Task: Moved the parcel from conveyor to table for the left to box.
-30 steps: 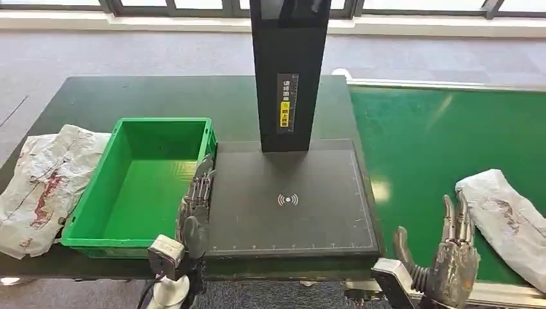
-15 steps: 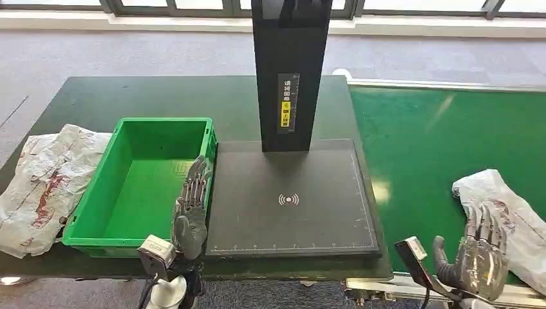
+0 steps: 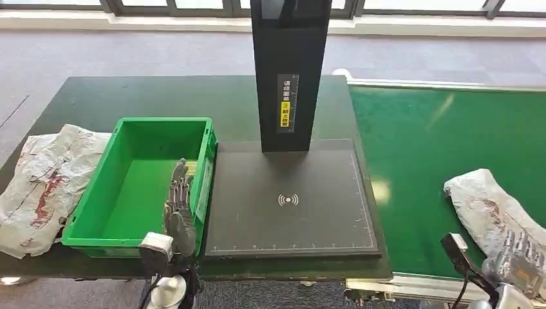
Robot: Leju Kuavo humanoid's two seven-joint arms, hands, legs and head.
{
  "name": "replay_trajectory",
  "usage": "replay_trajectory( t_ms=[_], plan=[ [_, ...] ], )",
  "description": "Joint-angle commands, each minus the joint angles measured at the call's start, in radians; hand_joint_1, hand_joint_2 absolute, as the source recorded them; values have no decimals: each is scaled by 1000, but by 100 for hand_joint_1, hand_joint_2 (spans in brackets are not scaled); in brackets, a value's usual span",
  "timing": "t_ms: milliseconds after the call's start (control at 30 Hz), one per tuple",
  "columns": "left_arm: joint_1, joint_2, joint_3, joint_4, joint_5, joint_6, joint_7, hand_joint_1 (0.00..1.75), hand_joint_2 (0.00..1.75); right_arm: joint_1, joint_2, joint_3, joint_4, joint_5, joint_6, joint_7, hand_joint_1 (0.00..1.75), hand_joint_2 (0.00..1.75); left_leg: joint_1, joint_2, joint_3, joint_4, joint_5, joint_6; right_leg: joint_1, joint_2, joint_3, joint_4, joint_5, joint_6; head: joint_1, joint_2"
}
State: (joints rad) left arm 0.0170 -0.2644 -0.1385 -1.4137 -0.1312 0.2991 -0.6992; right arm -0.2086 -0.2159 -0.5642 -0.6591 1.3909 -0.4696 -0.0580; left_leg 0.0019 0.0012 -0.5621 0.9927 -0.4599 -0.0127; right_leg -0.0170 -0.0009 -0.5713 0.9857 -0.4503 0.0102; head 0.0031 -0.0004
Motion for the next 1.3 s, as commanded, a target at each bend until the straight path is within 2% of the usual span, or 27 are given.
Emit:
replay_trajectory(
  t_ms=[33,200,367,467,567,600,633,667,867,1033,1167,1300],
  plan=[
    [-52,-3,22,68,-6,23,1,0,0,-67,-24,-50,177,0,-7,6,0,175,1,0,1,-1,0,0,1,1,2,-2,1,-1,0,0],
    [-60,8,9,83,-16,39,1,0,0,-87,-49,-34,244,44,26,65,0,175,0,-1,0,-1,1,0,0,0,0,-1,1,-1,0,0],
    [-60,8,9,83,-16,39,1,0,0,-87,-49,-34,244,44,26,65,0,175,0,0,0,-1,0,0,0,0,0,-1,1,-1,0,0],
    [-41,8,6,73,-26,40,1,0,0,-89,-63,-27,278,72,132,124,0,175,0,1,0,-1,0,0,0,1,1,-1,1,-1,0,0],
    [-25,6,4,63,-35,39,1,0,0,-79,-69,-33,284,74,158,141,0,175,1,-1,1,-1,0,0,1,0,2,-2,0,-1,0,0],
    [-20,5,4,57,-42,36,1,0,0,-69,-70,-27,277,89,161,158,7,175,0,-2,1,-1,0,0,1,-1,2,-2,0,-1,0,0],
    [-18,5,3,56,-45,35,2,0,0,-66,-69,-26,272,91,154,157,147,175,1,-1,1,-1,1,1,1,-1,3,-3,1,0,0,0],
    [-15,5,3,54,-50,34,3,0,0,-66,-65,-25,268,93,157,154,175,175,0,-1,1,0,0,1,1,-1,3,-2,0,0,0,0],
    [0,4,17,33,-63,31,8,0,0,-89,-41,-33,226,86,113,148,175,175,1,1,1,1,0,3,1,0,5,-4,2,2,0,0],
    [19,-2,34,21,-72,29,8,0,0,-107,-7,-39,147,34,40,66,175,175,1,2,-1,1,1,5,1,2,4,-6,4,3,0,0],
    [42,-7,49,-11,-79,32,2,0,0,-109,54,-19,40,-46,-14,-22,175,175,0,4,-2,2,0,5,0,4,3,-4,4,4,0,0],
    [45,-8,49,-15,-80,31,2,0,0,-103,58,-12,27,-48,-10,-14,175,175,0,1,-3,2,1,5,0,1,3,-4,3,4,0,0]
  ],
)
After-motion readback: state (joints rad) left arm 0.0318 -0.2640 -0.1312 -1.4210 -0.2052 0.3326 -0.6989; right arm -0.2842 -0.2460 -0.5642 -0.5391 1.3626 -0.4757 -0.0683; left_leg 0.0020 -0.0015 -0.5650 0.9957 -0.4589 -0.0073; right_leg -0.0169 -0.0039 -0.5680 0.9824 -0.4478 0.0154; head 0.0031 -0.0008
